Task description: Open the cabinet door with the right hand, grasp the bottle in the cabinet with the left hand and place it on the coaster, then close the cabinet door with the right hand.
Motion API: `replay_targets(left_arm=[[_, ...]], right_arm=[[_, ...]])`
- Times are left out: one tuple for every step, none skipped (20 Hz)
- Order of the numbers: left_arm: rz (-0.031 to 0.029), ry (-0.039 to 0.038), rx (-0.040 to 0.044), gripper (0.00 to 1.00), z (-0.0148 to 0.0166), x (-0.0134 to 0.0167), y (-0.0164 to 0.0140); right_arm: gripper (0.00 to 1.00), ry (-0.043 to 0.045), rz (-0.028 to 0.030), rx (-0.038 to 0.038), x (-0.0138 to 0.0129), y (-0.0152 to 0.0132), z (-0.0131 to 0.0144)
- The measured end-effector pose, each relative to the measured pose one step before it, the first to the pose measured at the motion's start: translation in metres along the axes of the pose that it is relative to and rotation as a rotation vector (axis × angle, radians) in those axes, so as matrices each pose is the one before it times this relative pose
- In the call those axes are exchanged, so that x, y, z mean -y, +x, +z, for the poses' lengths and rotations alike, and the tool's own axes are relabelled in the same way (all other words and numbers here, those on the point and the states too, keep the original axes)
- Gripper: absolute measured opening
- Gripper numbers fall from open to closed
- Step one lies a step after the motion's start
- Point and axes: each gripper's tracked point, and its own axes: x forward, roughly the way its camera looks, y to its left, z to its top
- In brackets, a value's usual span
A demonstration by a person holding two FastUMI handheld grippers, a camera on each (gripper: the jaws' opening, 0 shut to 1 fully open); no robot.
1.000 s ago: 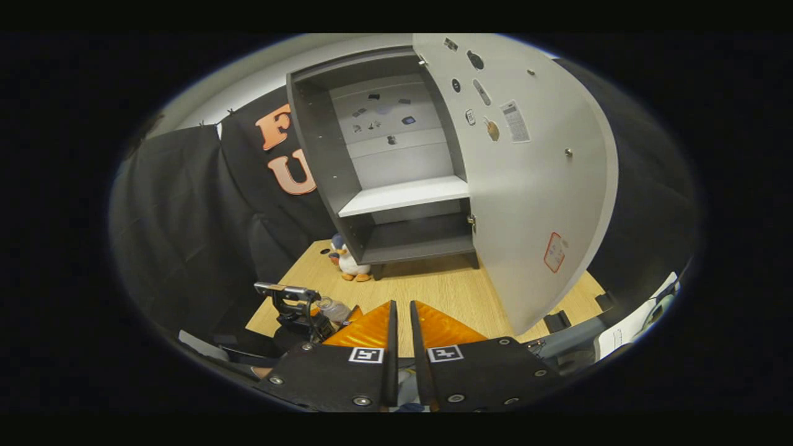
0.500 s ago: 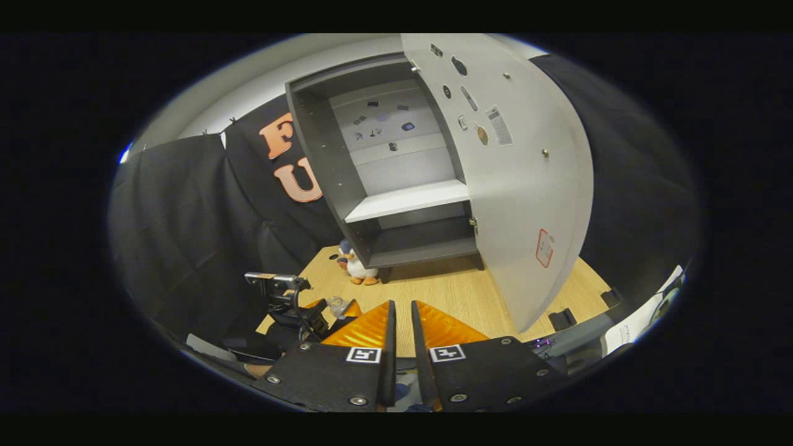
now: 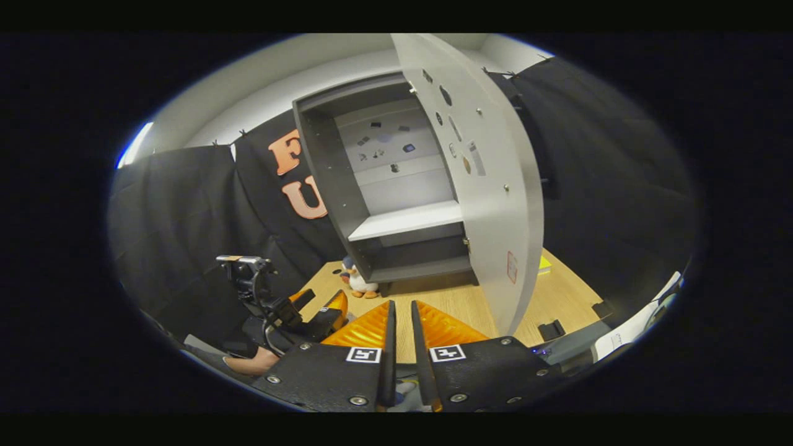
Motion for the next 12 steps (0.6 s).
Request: replay_targets(left_arm=[[-0.00730, -0.00974, 0.00244, 0.99, 0.00884, 0.00307, -0.00275], [-0.00673, -0.00976, 0.00657, 0.96, 0.00940, 0.00355, -0.00400], [-0.00067, -0.00685, 0.00689, 0.97, 0.00954, 0.00155, -0.00369], [-0.00213, 0.00162, 0.00853, 0.97, 0.00924, 0.00157, -0.00417], [-0.00327, -0.00108, 0.01042, 0.95, 0.00945, 0.00199, -0.00274], [-0.01230, -0.00940, 0.00649, 0.97, 0.00907, 0.00438, -0.00479], [-0.02020, -0.01198, 0.00157, 0.97, 0.00533, 0.00554, -0.00332], [-0.01339, -0.00900, -0.00424, 0.97, 0.00429, 0.00466, -0.00455], [-0.01146, -0.00431, -0.00501, 0.97, 0.00375, 0.00212, -0.00436], [-0.00890, 0.00120, -0.00173, 0.95, 0.00421, 0.00363, -0.00345], [-0.00547, 0.00400, -0.00143, 0.97, 0.00303, 0.00161, -0.00460], [-0.00397, 0.00623, -0.00097, 0.99, 0.00192, 0.00189, -0.00218]], right_arm=[[0.15, 0.00369, 0.00136, 0.01637, 0.00298, -0.00357, 0.00546], [0.15, 0.00188, 0.00328, 0.01642, 0.00206, -0.00405, 0.00529], [0.15, 0.00056, 0.00086, 0.01883, 0.00320, -0.00294, 0.00650], [0.15, 0.00052, 0.00146, 0.01901, 0.00428, -0.00330, 0.00666], [0.15, 0.00032, 0.00052, 0.01902, 0.00327, -0.00121, 0.00961], [0.15, -0.00129, -0.00675, 0.01916, 0.00530, -0.00221, 0.00737], [0.15, -0.00356, -0.00432, 0.01941, 0.00613, -0.00140, 0.00904], [0.15, -0.00711, -0.01095, 0.01890, 0.00912, -0.00247, 0.00918], [0.15, -0.00830, -0.00956, 0.02248, 0.00931, -0.00185, 0.01009], [0.15, -0.00493, -0.00751, 0.01720, 0.00787, -0.00190, 0.00830], [0.05, -0.00611, -0.00536, 0.01571, 0.00838, -0.00179, 0.00911], [0.05, -0.00772, -0.01246, 0.01595, 0.00846, 0.00045, 0.00702]])
